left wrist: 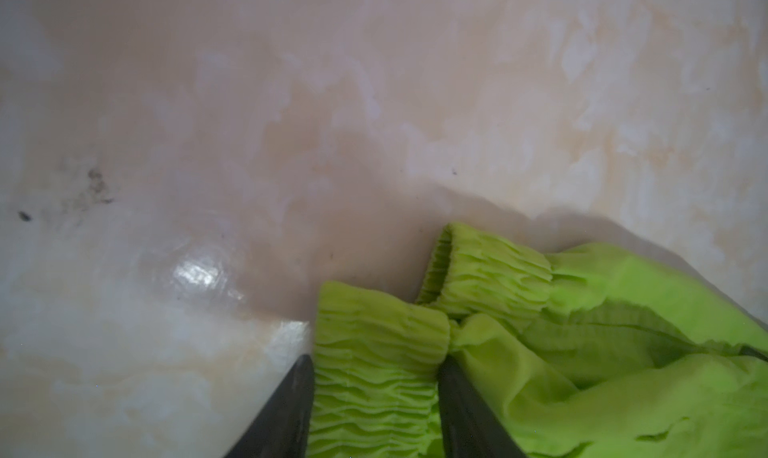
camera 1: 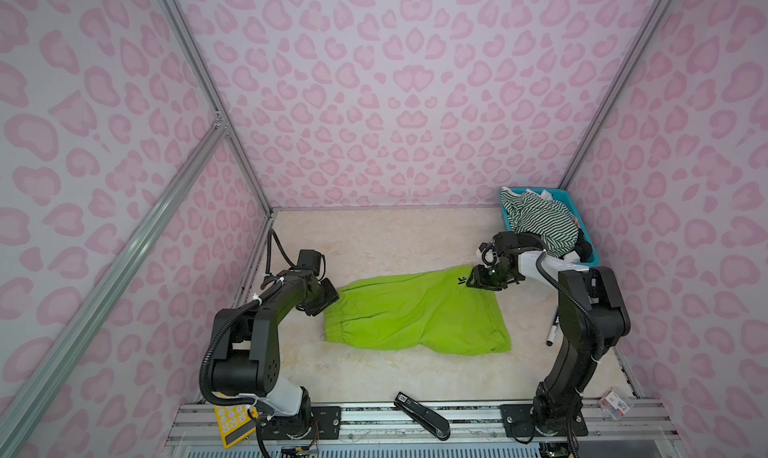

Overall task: Fold and stack the mixed laundry pile
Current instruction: 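Press and smooth the folded shorts with both grippers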

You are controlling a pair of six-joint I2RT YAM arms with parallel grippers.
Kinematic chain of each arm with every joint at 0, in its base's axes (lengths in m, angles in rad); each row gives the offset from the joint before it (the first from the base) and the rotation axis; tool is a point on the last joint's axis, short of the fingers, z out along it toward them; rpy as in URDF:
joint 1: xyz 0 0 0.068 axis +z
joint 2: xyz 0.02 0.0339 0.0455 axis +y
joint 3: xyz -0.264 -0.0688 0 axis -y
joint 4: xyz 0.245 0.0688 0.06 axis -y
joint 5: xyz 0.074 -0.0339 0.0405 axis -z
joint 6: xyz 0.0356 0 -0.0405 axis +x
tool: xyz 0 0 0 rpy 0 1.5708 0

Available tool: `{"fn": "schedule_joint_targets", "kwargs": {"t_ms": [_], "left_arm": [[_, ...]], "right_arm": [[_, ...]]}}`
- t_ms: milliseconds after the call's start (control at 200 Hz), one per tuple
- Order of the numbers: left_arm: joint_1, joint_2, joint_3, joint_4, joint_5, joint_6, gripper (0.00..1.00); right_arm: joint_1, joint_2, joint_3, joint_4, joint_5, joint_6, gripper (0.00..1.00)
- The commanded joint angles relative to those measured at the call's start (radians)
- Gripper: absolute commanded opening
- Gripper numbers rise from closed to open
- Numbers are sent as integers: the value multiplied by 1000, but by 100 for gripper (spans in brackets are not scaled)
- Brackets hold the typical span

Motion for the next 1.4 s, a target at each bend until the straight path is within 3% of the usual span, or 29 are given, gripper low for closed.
{"fn": "schedule_joint_targets", "kwargs": {"t_ms": [0, 160, 600, 855, 950, 1190, 1225, 1310, 1395], "left_arm": [[4, 6, 1, 18, 0, 15, 46], [9, 1, 15, -2, -18, 16, 33], [16, 9, 28, -3, -19, 24, 22], [17, 16, 57, -5, 17, 36, 14], [17, 0, 81, -20, 47, 45, 3], [16, -73, 148, -45, 74, 75, 2], [17, -69, 164, -70, 49, 77, 4], [17, -46, 190, -133, 4, 88, 20], [16, -27, 174, -148, -14, 85, 47]], "right_arm": [[-2, 19, -19, -3, -26, -8, 39], [-3, -31, -26, -14, -35, -19, 27], [-4, -124, -14, -82, -21, -39, 0], [-3, -161, -31, -82, 20, -37, 0], [-3, -211, -45, -92, 58, -27, 0], [-3, -368, -81, -115, 223, -10, 0], [-2, -371, -87, -112, 259, 0, 0], [-5, -334, -88, -121, 327, 20, 0], [-3, -264, -73, -141, 332, 35, 0]]}}
